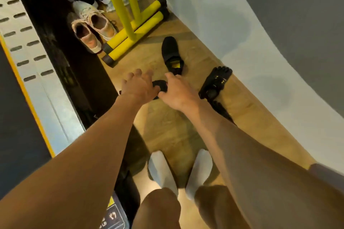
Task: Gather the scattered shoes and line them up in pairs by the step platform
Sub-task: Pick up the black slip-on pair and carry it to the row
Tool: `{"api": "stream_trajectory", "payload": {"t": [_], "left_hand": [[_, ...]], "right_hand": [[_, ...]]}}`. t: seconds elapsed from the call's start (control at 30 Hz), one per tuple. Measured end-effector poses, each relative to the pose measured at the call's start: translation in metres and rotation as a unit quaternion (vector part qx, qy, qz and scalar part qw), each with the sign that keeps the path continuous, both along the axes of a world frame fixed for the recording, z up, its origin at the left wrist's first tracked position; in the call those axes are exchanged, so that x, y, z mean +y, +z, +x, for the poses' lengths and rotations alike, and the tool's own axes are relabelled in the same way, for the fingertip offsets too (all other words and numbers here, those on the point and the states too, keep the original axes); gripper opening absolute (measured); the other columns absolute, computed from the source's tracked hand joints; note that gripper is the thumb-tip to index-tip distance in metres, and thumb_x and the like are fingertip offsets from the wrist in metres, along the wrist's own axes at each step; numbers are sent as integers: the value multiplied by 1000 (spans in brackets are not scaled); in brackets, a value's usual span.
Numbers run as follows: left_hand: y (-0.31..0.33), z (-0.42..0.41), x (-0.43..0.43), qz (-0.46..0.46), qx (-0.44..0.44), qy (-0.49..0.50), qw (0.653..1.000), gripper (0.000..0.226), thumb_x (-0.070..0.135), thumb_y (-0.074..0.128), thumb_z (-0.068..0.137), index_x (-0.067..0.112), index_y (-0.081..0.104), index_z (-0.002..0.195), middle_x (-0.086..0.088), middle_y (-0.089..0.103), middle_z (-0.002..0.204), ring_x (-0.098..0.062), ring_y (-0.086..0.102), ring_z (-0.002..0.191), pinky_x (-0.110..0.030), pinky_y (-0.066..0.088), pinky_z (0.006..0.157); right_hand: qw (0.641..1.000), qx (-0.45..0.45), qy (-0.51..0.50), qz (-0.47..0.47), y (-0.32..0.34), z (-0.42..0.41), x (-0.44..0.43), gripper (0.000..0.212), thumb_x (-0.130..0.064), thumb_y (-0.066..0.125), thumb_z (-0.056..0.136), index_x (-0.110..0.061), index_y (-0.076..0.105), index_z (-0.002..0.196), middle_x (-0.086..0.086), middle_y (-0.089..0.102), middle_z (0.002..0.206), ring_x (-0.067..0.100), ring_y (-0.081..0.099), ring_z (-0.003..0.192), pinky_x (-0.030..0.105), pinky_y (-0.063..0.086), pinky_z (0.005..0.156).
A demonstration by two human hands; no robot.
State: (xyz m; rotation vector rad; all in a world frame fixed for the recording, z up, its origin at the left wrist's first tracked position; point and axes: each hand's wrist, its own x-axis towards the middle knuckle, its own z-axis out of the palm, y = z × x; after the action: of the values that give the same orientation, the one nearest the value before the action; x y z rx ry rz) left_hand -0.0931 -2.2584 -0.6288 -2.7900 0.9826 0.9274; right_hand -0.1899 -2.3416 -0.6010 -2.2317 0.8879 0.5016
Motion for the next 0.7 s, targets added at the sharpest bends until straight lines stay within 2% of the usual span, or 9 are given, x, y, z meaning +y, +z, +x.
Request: {"api": "stream_trajectory", "payload": {"t": [0.1,0.13,0.2,0.27,0.33,0.4,0.47,0.57,0.7], "left_hand": [[-70,18,8,24,8,12,1000,55,45,57,90,27,40,139,-12,42,138,-37,39,127,-53,35,101],[-92,25,11,29,7,16,999,55,45,56,90,27,40,139,-12,42,136,-36,40,126,-52,36,101],[-132,36,15,37,3,23,999,56,45,57,90,26,40,139,-11,42,137,-36,39,127,-53,34,102],[-169,46,16,44,1,27,999,59,45,58,89,25,38,141,-12,40,139,-37,36,129,-53,33,104],[-203,56,11,48,-3,22,999,62,44,60,88,24,36,142,-12,38,142,-38,34,131,-53,32,106],[-234,66,4,48,-11,13,999,67,45,62,86,23,34,143,-13,35,143,-38,31,133,-54,29,106],[-259,76,-1,48,-20,1,999,72,47,66,82,23,34,142,-13,35,143,-38,29,133,-54,27,106],[-286,87,-8,88,-32,-33,995,72,51,68,77,25,39,138,-10,45,136,-35,32,130,-51,27,105],[-299,87,-23,132,-47,-31,990,52,42,64,84,19,47,127,-8,53,125,-32,37,125,-46,39,94]], "right_hand": [[996,4,-73,54,-73,19,3,55,-34,63,89,-20,41,136,5,53,129,26,53,118,33,43,78],[991,4,-104,79,-97,25,3,52,-33,63,88,-20,43,134,5,54,127,26,54,115,31,42,77],[973,5,-178,144,-143,38,5,54,-32,63,88,-18,41,136,5,51,131,25,53,115,32,46,84],[922,4,-300,245,-183,51,7,56,-29,63,89,-18,39,138,6,49,133,25,52,111,41,51,88],[842,9,-420,338,-217,65,6,51,-25,64,89,-17,43,135,9,52,127,26,52,103,42,54,78],[781,24,-481,399,-248,79,4,41,-22,61,91,-13,46,129,11,55,112,28,55,96,40,52,68],[740,36,-494,455,-272,93,3,33,-24,57,94,-11,50,124,12,61,112,30,59,99,41,50,64],[737,56,-481,471,-296,111,4,30,-29,54,95,-15,55,122,13,59,125,34,57,112,44,49,71],[762,81,-463,445,-316,125,3,37,-33,57,92,-15,56,124,13,57,127,36,55,114,47,51,72]]}}
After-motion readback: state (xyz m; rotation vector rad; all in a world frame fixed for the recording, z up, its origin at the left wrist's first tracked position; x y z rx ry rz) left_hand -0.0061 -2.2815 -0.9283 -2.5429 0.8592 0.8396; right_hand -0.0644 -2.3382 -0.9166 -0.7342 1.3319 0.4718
